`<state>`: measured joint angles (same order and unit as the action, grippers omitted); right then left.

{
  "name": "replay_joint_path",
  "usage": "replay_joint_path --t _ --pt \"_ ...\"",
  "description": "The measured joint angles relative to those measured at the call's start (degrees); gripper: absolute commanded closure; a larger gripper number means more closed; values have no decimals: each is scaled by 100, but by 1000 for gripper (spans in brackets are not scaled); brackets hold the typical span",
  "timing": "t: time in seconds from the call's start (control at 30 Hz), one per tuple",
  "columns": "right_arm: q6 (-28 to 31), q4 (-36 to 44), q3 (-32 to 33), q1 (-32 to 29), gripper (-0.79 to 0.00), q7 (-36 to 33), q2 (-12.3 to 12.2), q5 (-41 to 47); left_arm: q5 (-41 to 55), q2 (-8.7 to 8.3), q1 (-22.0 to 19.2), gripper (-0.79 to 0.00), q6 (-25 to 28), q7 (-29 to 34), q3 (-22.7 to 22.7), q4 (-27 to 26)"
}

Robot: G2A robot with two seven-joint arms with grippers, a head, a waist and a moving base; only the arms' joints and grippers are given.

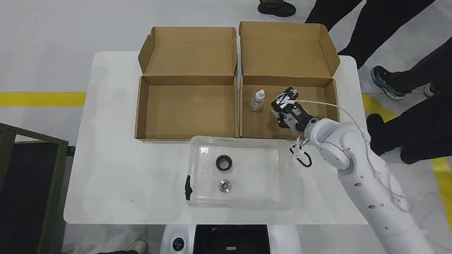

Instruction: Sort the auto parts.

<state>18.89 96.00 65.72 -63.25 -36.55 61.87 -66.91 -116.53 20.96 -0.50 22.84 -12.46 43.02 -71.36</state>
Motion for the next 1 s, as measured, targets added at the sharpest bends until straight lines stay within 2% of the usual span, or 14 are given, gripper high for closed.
replay_joint_path --t 0.2,0.6,0.8,1.0 --pt "21 -171 -204 160 -249 -81 49 -130 0 0 0 -785 0 0 0 0" --pt "-39 -196 -337 312 -391 -154 113 -226 0 0 0 -785 0 0 0 0" --pt "-70 198 -39 156 -489 -190 73 -138 0 0 0 -785 0 0 0 0" --pt "56 764 363 -119 -529 -171 18 248 0 0 0 -785 0 0 0 0"
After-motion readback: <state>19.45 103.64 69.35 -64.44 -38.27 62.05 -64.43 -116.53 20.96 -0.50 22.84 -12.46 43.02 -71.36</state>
